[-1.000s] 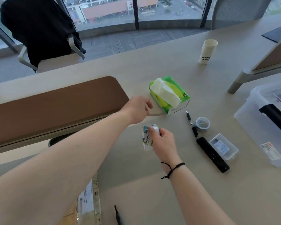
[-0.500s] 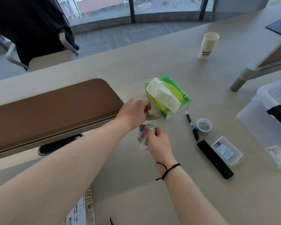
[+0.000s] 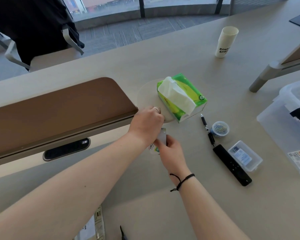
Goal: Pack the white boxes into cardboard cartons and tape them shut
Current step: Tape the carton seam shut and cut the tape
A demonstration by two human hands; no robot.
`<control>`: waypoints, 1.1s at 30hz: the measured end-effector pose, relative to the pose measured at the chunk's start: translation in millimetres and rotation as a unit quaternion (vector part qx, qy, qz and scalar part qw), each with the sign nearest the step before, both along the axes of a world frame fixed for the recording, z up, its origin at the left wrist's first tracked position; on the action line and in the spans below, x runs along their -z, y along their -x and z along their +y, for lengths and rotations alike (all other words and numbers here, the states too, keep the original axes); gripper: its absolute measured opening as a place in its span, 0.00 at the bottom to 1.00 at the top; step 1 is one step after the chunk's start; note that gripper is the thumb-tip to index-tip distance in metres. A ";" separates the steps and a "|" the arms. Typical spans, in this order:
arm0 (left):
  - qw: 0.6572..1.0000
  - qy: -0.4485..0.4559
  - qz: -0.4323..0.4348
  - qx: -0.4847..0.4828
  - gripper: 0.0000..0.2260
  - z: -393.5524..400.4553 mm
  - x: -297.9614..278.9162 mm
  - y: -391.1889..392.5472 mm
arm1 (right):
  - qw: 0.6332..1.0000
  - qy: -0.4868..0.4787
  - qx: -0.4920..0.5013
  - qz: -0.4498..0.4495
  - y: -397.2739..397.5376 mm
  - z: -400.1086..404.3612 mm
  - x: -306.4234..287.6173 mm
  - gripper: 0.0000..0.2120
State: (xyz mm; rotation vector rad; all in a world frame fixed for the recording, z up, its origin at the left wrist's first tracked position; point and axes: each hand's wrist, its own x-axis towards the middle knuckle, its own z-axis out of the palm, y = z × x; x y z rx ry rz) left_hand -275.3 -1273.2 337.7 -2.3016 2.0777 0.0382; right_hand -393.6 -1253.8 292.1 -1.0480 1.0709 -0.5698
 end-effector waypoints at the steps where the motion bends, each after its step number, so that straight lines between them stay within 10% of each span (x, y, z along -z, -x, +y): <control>1: 1.000 -0.010 -0.008 -0.005 0.16 0.8 -0.9 1.3 | 1.000 0.006 -0.011 -0.004 0.4 1.6 1.6 0.08; 16: 0.995 -0.028 0.035 -0.089 0.17 0.6 2.9 2.6 | 0.996 0.064 -0.037 0.050 6.6 5.8 25.4 0.09; 22: 0.994 -0.047 0.056 -0.078 0.20 0.0 1.4 1.1 | 0.996 -0.044 0.022 0.075 27.2 41.7 46.2 0.27; 33: 0.990 -0.077 0.067 -0.094 0.19 4.7 0.2 5.0 | 0.994 -0.100 0.039 0.032 20.8 41.2 60.9 0.12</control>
